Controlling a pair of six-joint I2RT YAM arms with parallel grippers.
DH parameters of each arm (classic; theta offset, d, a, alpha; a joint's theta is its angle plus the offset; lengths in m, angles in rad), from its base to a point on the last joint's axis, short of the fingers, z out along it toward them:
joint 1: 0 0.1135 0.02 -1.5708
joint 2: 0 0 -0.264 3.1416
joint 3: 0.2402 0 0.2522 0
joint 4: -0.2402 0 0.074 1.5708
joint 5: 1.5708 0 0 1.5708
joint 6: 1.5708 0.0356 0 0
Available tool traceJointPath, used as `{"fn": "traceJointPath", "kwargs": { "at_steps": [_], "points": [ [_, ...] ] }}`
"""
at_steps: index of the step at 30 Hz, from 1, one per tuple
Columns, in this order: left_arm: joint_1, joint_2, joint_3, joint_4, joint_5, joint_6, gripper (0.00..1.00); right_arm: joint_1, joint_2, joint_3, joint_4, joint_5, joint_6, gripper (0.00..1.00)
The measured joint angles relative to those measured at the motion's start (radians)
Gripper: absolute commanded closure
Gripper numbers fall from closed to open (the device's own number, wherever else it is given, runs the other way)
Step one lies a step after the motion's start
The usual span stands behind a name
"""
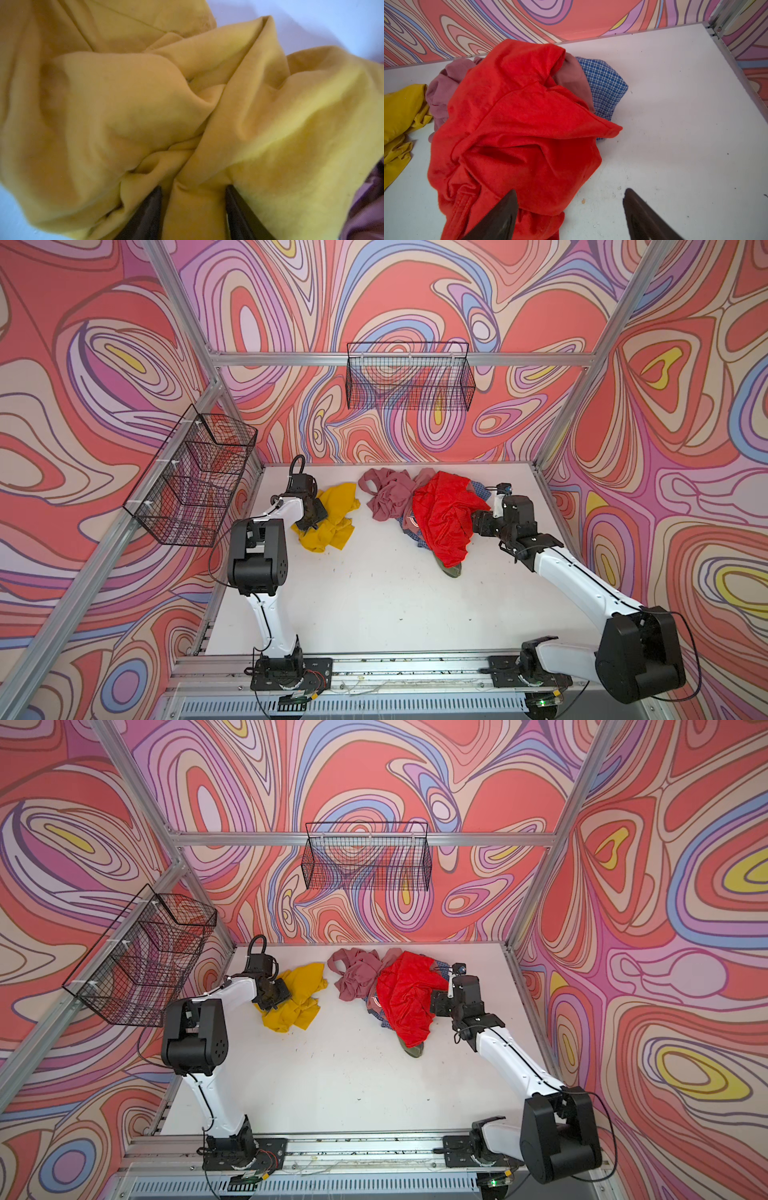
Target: Pick out a specific cloth from the pile
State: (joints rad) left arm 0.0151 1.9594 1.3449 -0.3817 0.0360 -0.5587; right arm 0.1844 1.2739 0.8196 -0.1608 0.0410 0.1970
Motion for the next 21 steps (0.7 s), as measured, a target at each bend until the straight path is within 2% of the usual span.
{"fn": "traceJointPath", "kwargs": {
  "at_steps": [7,11,18,21],
  "points": [
    [0.000,-0.066,-0.048,-0.014,-0.064,-0.005,0.18,0.000,0.003,-0.010,0.027,0.015,-0.021,0.17],
    [0.000,-0.159,-0.078,-0.014,-0.093,-0.014,0.14,0.000,0.013,-0.011,0.044,0.026,-0.039,0.17],
    [-0.011,-0.383,-0.217,0.035,-0.140,-0.011,0.14,-0.001,0.013,-0.026,0.072,0.051,-0.077,0.17],
    [-0.040,-0.394,-0.235,0.056,-0.116,0.031,0.18,-0.002,0.014,-0.026,0.081,0.051,-0.085,0.17]
  ]
}}
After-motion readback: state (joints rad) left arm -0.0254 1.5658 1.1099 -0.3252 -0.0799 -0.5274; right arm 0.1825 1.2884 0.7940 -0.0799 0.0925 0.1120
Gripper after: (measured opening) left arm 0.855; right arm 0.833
